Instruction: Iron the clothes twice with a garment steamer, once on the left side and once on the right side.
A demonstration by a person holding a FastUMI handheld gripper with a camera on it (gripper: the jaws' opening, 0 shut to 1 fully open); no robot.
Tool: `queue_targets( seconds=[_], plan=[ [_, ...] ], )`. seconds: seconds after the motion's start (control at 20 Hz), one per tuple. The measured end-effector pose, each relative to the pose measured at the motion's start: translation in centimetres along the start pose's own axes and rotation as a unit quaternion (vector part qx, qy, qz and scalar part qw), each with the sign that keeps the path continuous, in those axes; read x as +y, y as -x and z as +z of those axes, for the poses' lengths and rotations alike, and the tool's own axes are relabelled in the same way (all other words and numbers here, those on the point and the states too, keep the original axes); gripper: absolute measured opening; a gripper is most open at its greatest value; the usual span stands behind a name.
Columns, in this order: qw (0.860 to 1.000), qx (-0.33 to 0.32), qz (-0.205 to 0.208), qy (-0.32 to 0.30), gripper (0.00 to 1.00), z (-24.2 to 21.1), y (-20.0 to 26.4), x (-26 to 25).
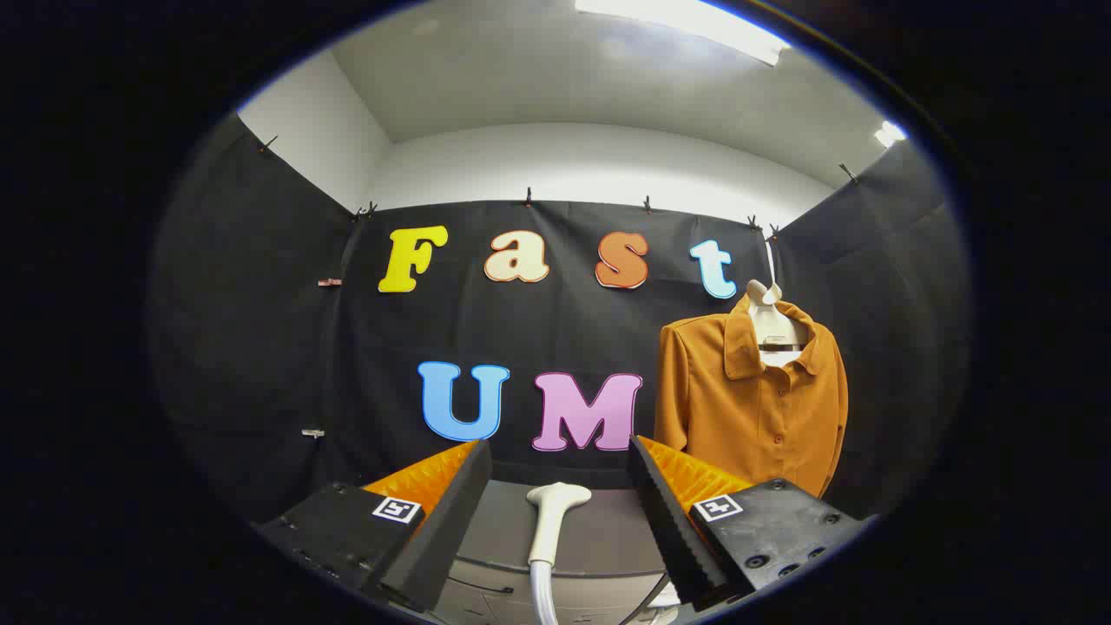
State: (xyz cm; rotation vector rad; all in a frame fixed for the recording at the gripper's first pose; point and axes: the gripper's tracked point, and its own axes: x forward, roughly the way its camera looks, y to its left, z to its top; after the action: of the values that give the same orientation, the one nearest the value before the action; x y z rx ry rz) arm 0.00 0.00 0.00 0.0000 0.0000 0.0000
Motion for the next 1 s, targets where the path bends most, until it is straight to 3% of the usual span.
queue_targets(
  seconds=[1.0],
  plan=[
    [0.999, 0.038, -0.007, 0.003, 0.98, -2.2, -0.8, 1.4]
  ],
)
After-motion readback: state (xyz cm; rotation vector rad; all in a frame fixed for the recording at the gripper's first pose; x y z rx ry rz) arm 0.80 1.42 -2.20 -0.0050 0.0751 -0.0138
